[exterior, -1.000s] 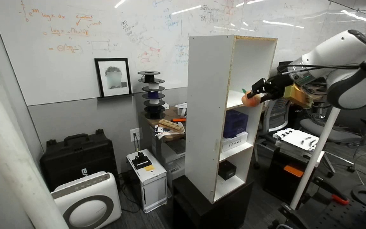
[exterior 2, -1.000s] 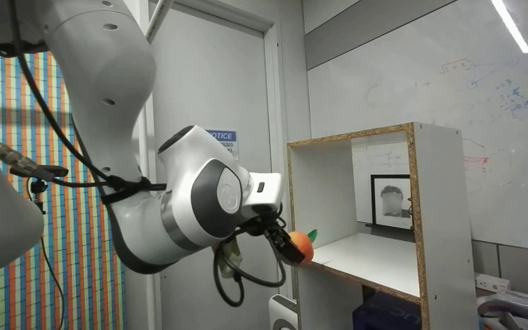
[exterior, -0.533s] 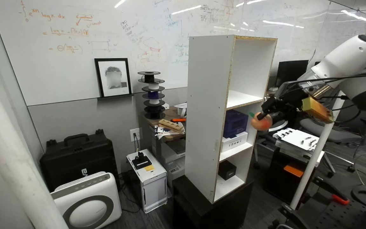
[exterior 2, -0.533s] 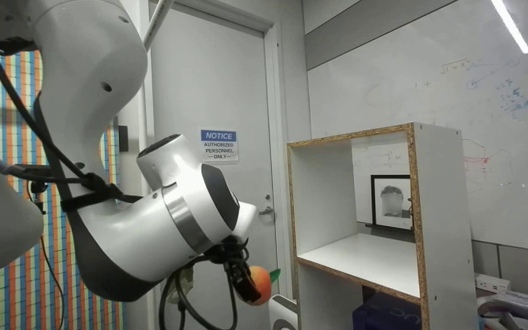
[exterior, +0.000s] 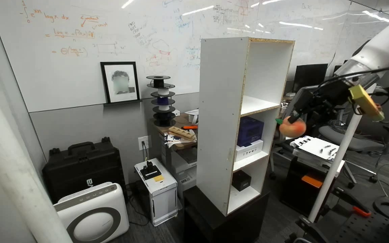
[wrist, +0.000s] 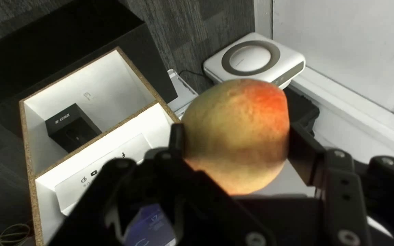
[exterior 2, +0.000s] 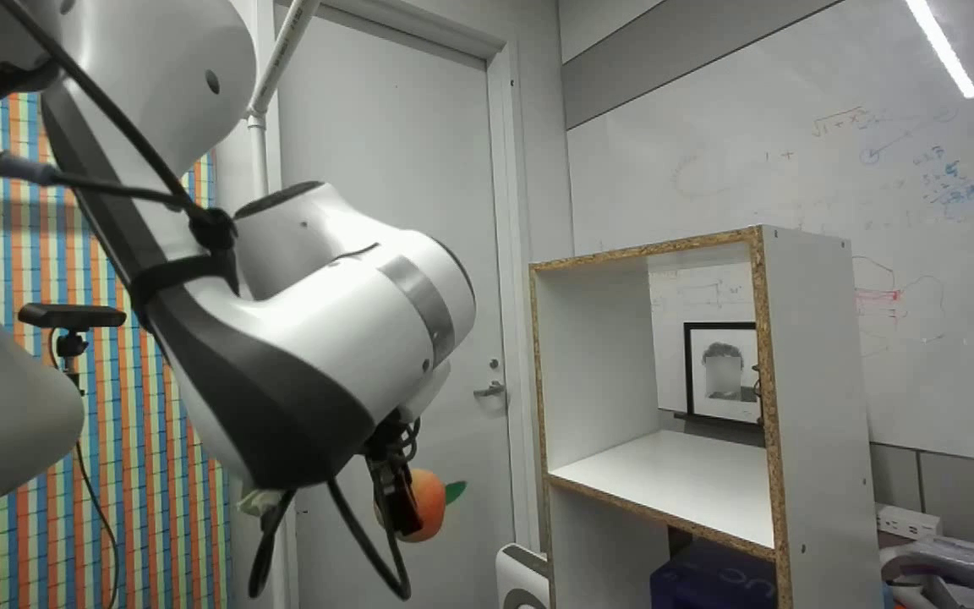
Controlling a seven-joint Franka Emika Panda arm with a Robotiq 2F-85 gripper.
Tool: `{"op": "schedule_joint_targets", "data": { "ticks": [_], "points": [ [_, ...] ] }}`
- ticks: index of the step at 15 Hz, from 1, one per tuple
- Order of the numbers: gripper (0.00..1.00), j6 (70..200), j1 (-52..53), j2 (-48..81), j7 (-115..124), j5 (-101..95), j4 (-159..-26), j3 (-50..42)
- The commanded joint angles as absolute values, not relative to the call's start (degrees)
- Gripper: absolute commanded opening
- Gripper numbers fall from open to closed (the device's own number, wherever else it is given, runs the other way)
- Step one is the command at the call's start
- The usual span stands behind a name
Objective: Pick up the peach from the shelf and place it on top of the shelf
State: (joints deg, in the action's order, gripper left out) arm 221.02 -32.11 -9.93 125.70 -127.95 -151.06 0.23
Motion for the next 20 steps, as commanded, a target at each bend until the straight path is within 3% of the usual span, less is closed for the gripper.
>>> {"op": "schedule_joint_targets", "data": {
  "ticks": [1,8,9,11,20],
  "points": [
    [0.48,229.36,-28.58,-17.43,139.74,-134.60,-144.39,-2.04],
    [0.48,232.52,-25.92,-21.49,162.70,-128.35,-126.03,-2.33],
    [0.48,232.70,-34.21,-20.11,158.09,-122.07,-125.86,2.66],
    [0.48,230.39,-38.95,-18.26,155.79,-113.63,-123.78,6.39],
    [0.48,217.61,-43.30,-13.33,157.05,-100.31,-118.91,14.74]
  ]
}}
